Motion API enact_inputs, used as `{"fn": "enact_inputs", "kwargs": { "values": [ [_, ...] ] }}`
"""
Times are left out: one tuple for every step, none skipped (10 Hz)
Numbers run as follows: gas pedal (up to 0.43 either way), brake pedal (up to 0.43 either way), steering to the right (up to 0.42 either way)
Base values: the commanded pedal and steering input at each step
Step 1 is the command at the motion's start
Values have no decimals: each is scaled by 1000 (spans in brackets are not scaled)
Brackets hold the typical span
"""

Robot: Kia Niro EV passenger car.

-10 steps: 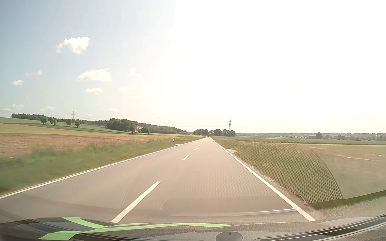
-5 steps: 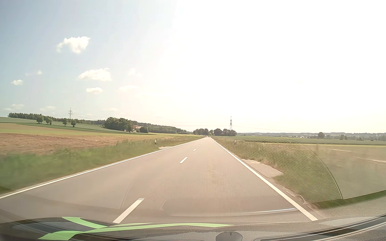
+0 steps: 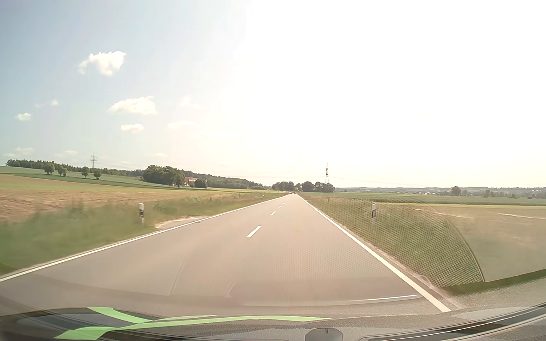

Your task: Follow the waypoints while adhering to traffic rules and regulations

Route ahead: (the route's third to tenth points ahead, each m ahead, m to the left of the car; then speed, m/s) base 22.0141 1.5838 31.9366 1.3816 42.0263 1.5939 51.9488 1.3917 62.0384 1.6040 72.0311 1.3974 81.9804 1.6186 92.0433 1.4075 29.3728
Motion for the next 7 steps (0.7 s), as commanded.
{"fn": "enact_inputs", "kwargs": {
  "values": [
    [260,0,1],
    [248,0,1],
    [220,0,2],
    [197,0,1],
    [197,0,1],
    [197,0,0],
    [197,0,0]
  ]
}}
